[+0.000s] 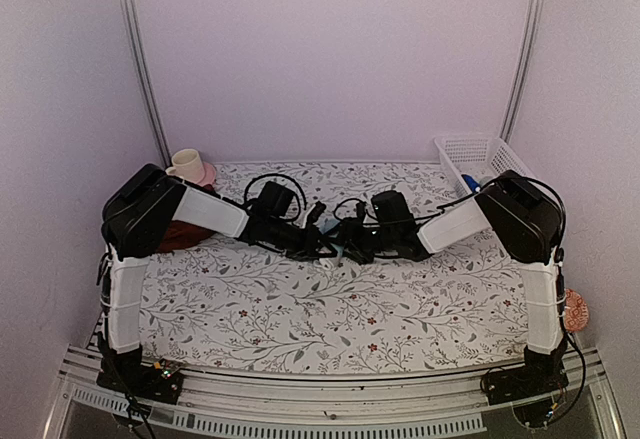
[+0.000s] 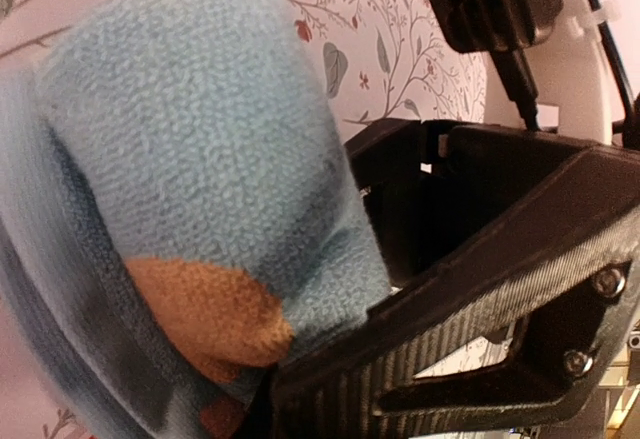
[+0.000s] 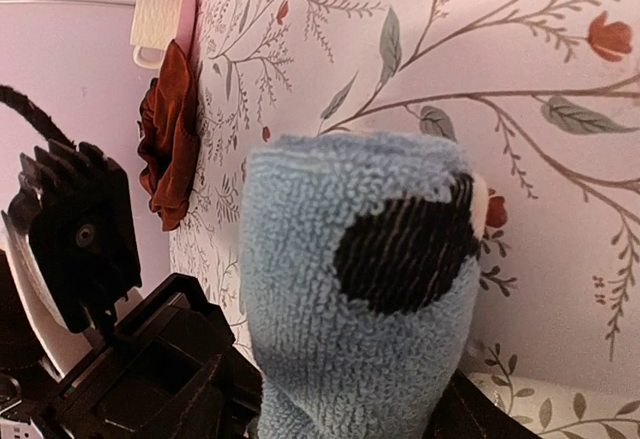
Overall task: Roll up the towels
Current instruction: Pick up the towel from the center of the board.
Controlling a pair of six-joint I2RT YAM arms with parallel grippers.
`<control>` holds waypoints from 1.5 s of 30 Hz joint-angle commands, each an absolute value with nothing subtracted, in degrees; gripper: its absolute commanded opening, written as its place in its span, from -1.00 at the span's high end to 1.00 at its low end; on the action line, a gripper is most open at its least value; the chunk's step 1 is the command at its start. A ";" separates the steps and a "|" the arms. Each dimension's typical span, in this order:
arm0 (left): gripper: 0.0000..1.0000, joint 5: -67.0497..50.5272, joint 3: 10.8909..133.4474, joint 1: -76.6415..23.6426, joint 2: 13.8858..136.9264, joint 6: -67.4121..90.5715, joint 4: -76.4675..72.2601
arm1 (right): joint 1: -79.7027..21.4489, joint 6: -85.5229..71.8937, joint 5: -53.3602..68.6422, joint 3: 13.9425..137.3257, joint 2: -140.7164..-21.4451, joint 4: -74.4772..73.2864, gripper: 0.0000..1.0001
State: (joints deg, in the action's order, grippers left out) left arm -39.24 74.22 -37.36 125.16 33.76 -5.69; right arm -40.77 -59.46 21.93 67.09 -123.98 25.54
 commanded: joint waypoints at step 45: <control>1.00 -57.05 51.51 -29.91 131.23 58.90 -46.47 | -42.85 -59.19 33.37 76.18 -136.53 21.67 -0.30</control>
State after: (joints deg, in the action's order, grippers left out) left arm -53.82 53.91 -29.87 126.72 55.18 -46.33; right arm -41.25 -59.18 34.81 76.38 -132.05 26.87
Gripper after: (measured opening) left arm 0.125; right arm 0.655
